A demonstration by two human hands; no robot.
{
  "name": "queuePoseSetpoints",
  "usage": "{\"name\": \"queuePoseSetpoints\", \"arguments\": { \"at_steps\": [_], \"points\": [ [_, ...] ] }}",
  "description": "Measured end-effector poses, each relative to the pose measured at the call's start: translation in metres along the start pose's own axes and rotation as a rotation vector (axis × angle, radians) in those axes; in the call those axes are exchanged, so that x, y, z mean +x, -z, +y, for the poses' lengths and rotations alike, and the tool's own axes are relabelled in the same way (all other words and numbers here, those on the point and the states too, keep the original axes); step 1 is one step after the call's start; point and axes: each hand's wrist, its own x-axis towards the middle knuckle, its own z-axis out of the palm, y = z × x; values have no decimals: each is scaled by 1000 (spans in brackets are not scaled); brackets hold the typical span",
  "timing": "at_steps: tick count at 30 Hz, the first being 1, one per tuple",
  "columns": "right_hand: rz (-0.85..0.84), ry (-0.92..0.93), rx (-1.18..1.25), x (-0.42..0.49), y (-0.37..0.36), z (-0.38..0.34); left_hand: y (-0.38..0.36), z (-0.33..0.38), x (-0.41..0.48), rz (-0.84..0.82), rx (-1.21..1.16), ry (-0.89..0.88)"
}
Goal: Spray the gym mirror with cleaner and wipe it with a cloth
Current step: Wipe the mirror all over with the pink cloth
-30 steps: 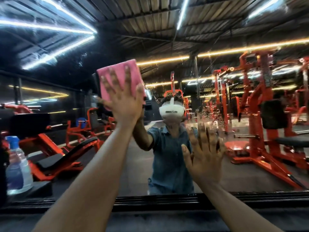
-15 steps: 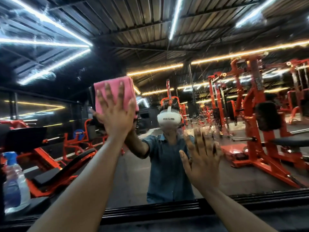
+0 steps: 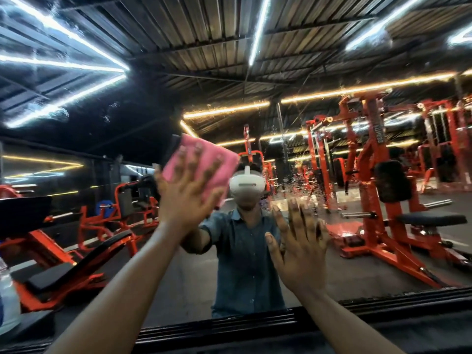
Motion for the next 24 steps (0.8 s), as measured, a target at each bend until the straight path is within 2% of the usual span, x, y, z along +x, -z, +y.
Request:
{"name": "queuePoseSetpoints", "arguments": {
  "at_steps": [3,5,7,9,12,14,17,19,21,24],
  "points": [
    [16,-3,-1,-1,0,0,9,-16,41,110,-74,298],
    [18,-8,-10,0,0,-1,14,0,71,141,-99,354],
    [16,-2,-26,-1,-1,-1,15,31,93,110,-81,295],
    [14,-1,-32,0,0,-1,10,65,95,65,1,147],
    [21,-5,-14,0,-1,0,-5,93,47,15,-9,-39],
    [32,-1,-2,0,-1,0,-16,87,-11,5,-38,-36],
    [34,4,2,-1,1,-1,-25,65,-100,6,-48,65],
    [27,3,-7,-1,3,-1,-24,52,-123,-23,-43,127],
    [12,2,-9,0,5,-2,-17,48,-107,-24,-102,232],
    [4,-1,-5,0,2,-1,-8,54,-44,62,-181,449]
  ]
}}
